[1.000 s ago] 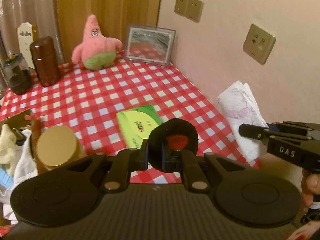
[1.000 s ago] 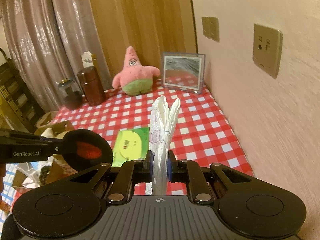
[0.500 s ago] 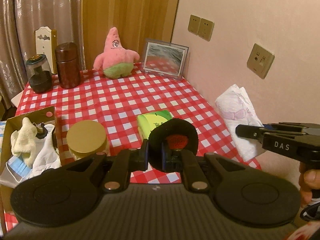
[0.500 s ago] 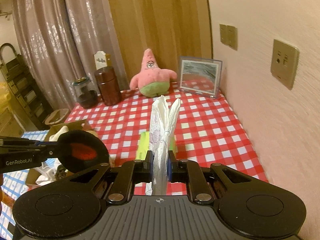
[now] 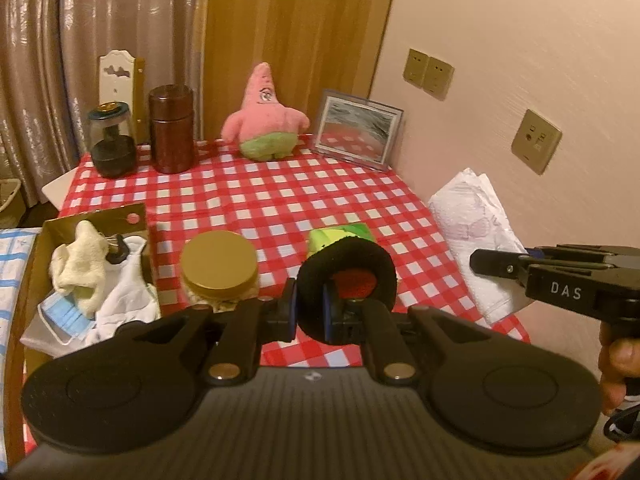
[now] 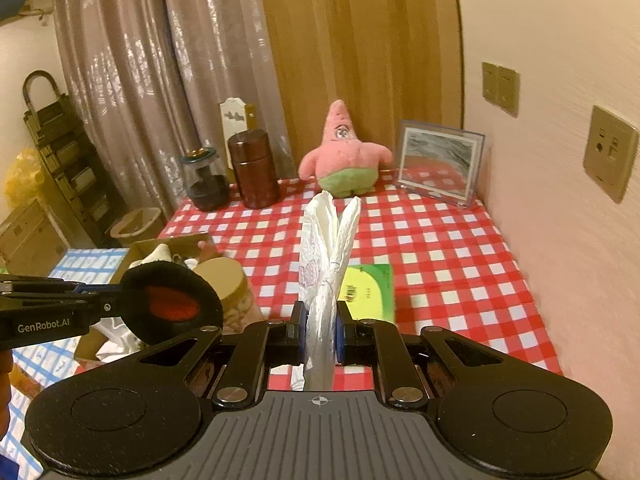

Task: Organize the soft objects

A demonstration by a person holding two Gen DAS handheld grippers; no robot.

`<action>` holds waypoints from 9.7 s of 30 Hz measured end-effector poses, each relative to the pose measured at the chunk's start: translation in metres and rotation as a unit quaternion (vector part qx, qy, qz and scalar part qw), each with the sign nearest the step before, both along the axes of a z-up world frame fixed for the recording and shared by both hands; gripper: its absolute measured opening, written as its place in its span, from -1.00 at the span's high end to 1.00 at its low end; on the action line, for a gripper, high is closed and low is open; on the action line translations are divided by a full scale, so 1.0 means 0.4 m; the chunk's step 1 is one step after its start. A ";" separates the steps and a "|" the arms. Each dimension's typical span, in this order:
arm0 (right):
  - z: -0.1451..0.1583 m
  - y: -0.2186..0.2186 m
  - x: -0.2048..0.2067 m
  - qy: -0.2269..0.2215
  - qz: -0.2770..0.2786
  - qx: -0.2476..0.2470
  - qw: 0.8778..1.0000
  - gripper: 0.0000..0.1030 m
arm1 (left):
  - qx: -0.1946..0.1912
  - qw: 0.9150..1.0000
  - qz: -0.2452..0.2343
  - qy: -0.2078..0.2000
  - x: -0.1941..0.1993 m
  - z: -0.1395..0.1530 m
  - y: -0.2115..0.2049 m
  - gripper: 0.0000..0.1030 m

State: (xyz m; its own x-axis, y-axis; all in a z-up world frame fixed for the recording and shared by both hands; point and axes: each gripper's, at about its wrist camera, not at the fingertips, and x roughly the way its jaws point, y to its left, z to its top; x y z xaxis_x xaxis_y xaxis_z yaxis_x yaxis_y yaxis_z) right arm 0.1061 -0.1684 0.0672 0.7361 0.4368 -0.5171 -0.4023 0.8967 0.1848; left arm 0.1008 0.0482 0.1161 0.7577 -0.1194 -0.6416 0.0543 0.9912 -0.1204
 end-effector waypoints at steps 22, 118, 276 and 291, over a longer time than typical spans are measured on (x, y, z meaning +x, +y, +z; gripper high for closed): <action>-0.019 0.219 -0.031 0.007 0.086 -0.007 0.996 0.74 | 0.014 0.998 0.068 -0.002 -0.109 0.002 0.175 0.79; -0.388 0.886 0.271 0.109 0.229 -0.075 0.964 0.37 | 0.037 0.976 0.164 0.135 0.148 -0.384 0.697 -0.12; -0.133 0.341 -0.229 0.017 0.141 -0.051 0.989 -0.58 | 0.051 0.972 0.226 0.020 -0.438 -0.084 0.245 -0.88; -0.119 0.295 -0.282 0.008 0.137 -0.047 0.989 -0.58 | 0.062 0.973 0.224 0.011 -0.481 -0.057 0.195 -0.89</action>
State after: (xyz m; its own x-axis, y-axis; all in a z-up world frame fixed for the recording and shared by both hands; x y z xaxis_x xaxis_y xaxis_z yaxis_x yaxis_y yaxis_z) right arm -0.0067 -0.0502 0.0195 0.5872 0.5681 -0.5765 -0.6309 0.7675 0.1137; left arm -0.0915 0.1263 0.0931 0.7020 0.2988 -0.6464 -0.3881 0.9216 0.0046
